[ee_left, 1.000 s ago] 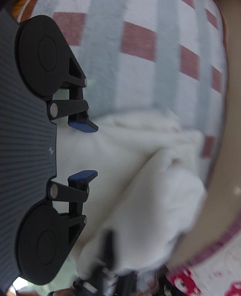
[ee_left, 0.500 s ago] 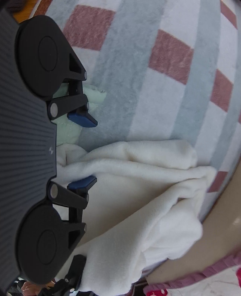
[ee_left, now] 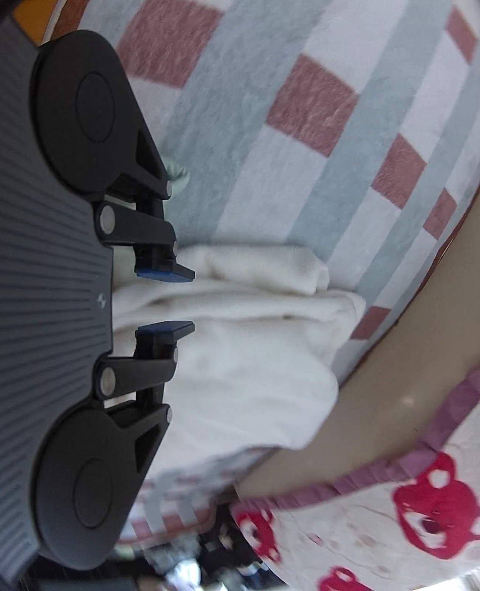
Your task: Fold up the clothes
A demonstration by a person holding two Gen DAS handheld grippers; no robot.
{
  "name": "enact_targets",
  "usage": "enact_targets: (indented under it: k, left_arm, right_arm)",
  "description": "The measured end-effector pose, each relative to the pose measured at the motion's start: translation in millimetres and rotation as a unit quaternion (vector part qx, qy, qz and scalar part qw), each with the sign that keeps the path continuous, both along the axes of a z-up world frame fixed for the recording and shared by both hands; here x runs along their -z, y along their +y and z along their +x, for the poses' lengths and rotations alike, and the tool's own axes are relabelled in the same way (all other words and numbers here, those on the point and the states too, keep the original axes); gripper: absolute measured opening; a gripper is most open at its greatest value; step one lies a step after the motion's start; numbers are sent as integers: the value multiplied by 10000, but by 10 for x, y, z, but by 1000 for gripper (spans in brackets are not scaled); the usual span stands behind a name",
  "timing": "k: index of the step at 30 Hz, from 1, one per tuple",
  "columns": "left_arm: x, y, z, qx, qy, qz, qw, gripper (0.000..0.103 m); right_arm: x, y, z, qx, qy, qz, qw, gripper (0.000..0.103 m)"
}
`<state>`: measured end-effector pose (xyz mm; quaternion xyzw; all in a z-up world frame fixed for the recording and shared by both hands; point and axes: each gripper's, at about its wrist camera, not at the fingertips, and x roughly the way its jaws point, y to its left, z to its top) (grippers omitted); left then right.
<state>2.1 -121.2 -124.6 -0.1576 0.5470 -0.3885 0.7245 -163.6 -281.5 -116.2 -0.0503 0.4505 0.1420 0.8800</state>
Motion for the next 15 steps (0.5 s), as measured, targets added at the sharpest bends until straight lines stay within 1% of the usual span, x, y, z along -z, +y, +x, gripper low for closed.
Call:
enact_targets:
  k: [2,4,5,6,7,8,9,10,11,12,15]
  left_arm:
    - [-26,-19,-15,124,-34,-190,9997,22]
    - [-95,-67,-63,331,-215,-352,9986,22]
    - [-152,-91,-117,463,-330,-440,9974,25]
    - [-198,-121,-171,602,-443,-479,9960,27]
    - [-238,-155,-226,745,-556,-494,9944,30]
    - [-262,-204,-281,884,-678,-425,9929,37]
    - [-267,-242,-321,1009,-777,-300,9914,41]
    - [-266,-279,-365,1108,-880,-169,9898,42]
    - [-265,-319,-413,1195,-992,-38,9879,40]
    - [-282,-347,-469,1285,-1116,11,9854,40]
    - [-370,-383,-625,1492,-1455,6,9780,40]
  right_arm:
    - [3,-33,37,31,84,38,10000,22]
    - [-5,-72,60,42,178,84,9998,23]
    - [-19,-89,45,69,196,121,9997,27]
    - [-41,-105,21,75,204,165,9996,32]
    - [-81,-115,-35,13,191,199,9996,35]
    - [-129,-118,-118,-98,180,186,9996,43]
    - [-178,-121,-201,-209,169,174,9995,54]
    - [-228,-123,-279,-352,157,113,9992,59]
    - [-282,-124,-354,-539,121,-68,9984,63]
    - [-333,-140,-453,-628,30,-298,9976,63]
    - [-445,-281,-789,-405,-283,-898,9947,66]
